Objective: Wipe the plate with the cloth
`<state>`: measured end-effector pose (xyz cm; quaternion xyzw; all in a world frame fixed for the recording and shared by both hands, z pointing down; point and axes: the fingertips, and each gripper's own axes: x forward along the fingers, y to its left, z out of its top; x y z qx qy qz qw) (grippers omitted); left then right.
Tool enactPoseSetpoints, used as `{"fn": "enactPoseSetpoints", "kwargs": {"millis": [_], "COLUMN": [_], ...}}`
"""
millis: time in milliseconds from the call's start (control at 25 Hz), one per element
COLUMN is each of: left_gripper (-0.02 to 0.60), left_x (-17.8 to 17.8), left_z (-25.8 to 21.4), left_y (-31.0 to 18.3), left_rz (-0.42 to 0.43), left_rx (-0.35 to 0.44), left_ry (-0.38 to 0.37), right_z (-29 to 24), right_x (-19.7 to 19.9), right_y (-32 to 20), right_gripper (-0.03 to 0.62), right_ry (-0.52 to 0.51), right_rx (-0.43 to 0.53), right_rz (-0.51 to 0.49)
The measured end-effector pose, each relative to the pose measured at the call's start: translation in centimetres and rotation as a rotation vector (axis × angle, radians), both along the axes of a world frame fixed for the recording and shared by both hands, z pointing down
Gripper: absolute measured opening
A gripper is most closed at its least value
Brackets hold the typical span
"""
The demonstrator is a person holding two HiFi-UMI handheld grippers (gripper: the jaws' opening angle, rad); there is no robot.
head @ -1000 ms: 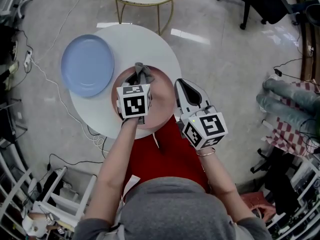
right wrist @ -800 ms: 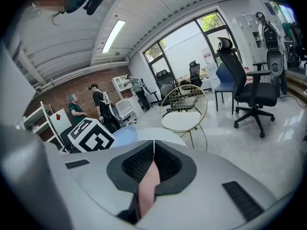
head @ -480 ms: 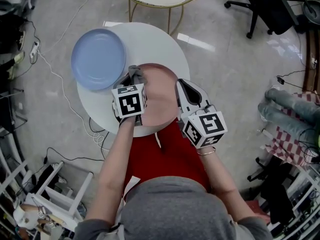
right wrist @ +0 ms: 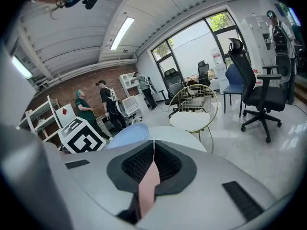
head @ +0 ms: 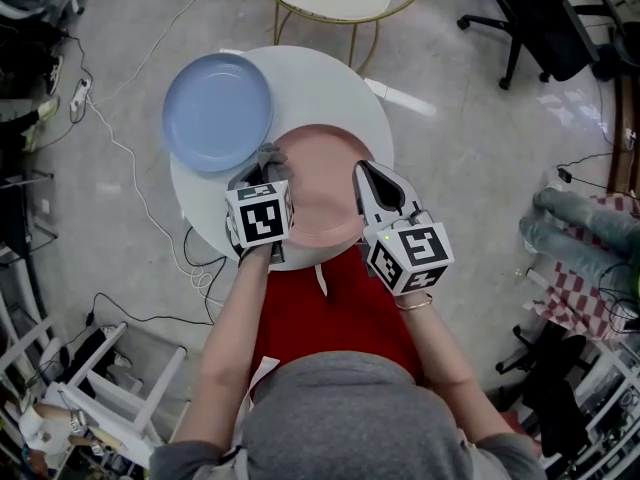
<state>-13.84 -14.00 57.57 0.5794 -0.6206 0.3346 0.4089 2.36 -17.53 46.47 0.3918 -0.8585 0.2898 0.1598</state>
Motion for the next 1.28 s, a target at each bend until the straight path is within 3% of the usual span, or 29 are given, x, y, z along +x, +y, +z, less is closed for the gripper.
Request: {"fn": "enactPoseSetpoints", "kwargs": {"millis": [160,320,640,880,1120,1280], "left_gripper": [0.034,0.034,0.034,0.034,0.034,0.034], "left_x": [-0.3,1.8,12.0,17.5,20.9,19.7], "left_z": [-1.2,-2.4,-2.8,-1.8,1.0,1.9], "left_y": [1.1,0.7,-1.7,-2.2,-1.7,-1.9], "left_rz": [0.023,0.117,0.361,0.483,0.493,0.472], "left_rx": [0.025,0.060,0.073,0.045,-0.030,-0.053], "left_ry": [0.010,0.057,0.188,0.228,0.240,0.216], "right_z": [-0.2,-0.4,-1.0,-1.1,-0.7,-0.4], "right_x": [0.2,1.4,6.2,9.7,12.8,12.2], "right_y": [0.6,1.2,2.5,3.6,4.5,4.0], "right_gripper": [0.029,0.029,0.029,0.029,0.029,0.029], "right_ry": [0.006,0.018,0.040,0.044,0.041,0.037], "right_rx": [0.012,0.020,0.029,0.026,0.013,0.003], "right_rz": [0.035,0.100,0.252,0.355,0.401,0.372]}}
